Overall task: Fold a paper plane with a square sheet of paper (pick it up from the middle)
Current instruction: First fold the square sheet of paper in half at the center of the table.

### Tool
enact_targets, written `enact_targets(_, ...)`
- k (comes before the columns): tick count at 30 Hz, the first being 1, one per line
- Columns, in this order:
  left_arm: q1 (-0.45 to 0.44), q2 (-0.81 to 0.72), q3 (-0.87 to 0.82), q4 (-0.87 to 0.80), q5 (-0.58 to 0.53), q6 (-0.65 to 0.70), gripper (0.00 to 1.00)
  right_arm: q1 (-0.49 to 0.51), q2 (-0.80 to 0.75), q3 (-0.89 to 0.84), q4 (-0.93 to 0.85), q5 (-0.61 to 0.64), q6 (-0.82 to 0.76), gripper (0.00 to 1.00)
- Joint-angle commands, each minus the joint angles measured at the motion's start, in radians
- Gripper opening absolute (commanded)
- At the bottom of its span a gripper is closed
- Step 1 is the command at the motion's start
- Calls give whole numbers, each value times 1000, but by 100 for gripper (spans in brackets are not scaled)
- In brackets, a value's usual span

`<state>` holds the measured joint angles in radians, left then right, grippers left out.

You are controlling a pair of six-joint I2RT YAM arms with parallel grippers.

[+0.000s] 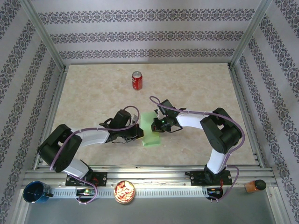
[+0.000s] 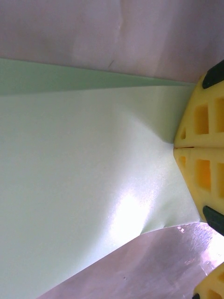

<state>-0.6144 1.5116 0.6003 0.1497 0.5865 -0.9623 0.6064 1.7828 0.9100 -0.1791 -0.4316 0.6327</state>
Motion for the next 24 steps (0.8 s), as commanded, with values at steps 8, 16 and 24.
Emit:
enact_targets(8, -69, 115, 22, 53, 49, -49, 0, 1, 24, -47, -87, 80, 18, 0)
enact_targets(16, -70, 78, -119, 63, 25, -44, 0, 1, 22, -59, -79, 86, 22, 0)
enact_targets(24, -76, -26, -214, 54, 45, -43, 0, 2, 25, -62, -76, 86, 22, 0)
